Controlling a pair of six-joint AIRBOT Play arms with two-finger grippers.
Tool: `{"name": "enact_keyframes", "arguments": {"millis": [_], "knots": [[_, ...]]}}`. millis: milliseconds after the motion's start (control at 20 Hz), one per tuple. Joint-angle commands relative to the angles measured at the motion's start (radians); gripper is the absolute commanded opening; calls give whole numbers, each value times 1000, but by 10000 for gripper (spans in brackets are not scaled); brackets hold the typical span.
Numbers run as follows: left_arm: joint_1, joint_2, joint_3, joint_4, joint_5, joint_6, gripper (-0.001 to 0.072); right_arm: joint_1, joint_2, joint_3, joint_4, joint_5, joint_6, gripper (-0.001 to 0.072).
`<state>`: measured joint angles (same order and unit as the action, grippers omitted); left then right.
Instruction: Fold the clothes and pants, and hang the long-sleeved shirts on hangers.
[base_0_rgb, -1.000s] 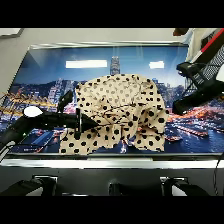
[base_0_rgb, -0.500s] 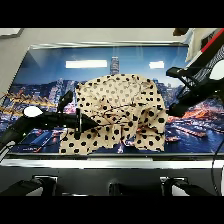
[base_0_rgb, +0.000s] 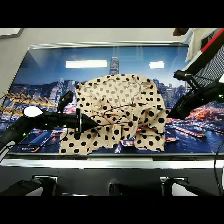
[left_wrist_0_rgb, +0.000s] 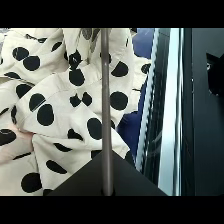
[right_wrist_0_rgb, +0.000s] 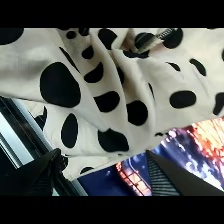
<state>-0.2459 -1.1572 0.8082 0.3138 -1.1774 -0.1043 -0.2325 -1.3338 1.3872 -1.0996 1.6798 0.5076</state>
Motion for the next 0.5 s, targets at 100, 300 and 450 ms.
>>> {"name": "enact_keyframes", "arguments": {"millis": [100,300,450], "knots": [[-1,-1,1,0,0,0,14,-11,-32,-19,52,-36,-106,598],[-1,-1,1,0,0,0,14,-11,-32,-19,74,-64,-141,598],[-1,-1,1,0,0,0,14,-11,-34,-19,93,-59,-158,484]]}}
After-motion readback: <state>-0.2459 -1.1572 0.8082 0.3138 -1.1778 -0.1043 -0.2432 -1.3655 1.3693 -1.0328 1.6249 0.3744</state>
